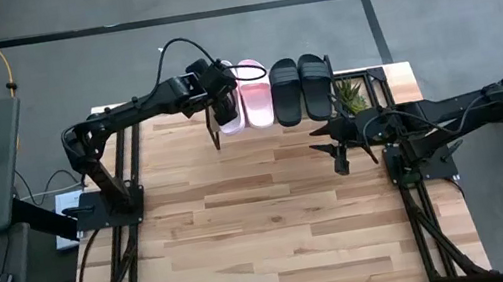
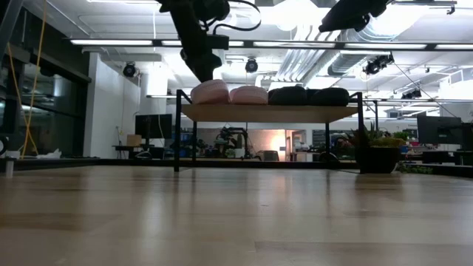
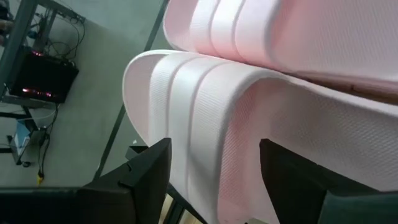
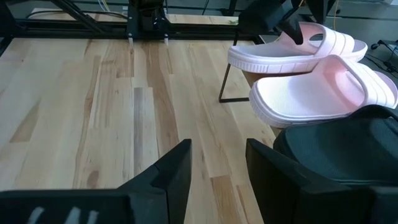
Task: Pick and place slides into the shelf
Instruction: Put the pink slipper on the shelf
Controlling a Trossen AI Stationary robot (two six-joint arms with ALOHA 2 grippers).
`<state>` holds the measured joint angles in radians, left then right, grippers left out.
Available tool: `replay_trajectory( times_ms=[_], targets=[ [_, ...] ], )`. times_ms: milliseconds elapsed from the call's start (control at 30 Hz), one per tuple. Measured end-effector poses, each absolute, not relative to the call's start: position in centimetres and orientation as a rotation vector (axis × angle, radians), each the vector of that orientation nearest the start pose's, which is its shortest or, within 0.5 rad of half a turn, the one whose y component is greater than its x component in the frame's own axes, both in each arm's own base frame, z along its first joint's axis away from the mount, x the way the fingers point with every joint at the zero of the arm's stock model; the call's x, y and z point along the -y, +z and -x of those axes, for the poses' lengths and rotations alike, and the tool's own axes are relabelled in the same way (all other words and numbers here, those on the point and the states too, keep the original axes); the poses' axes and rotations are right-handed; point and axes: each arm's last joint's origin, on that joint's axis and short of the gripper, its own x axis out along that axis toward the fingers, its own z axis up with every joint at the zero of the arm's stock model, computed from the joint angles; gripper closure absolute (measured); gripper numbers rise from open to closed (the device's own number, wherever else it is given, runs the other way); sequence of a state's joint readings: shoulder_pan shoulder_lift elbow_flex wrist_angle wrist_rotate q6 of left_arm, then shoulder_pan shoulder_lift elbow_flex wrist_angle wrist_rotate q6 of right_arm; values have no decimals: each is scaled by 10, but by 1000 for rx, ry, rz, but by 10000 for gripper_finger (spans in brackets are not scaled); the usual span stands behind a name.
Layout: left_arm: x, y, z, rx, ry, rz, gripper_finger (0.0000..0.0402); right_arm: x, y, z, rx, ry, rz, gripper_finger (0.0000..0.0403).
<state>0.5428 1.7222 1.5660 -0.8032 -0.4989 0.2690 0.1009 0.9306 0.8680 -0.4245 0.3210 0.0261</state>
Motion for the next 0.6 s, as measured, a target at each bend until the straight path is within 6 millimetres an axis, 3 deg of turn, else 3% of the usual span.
replay_trajectory(
  times_ms=[600],
  targets=[
    [-186,314,-314,-1101,793,-216,176,-10,315,-194,-478,-222,77,260]
  ],
)
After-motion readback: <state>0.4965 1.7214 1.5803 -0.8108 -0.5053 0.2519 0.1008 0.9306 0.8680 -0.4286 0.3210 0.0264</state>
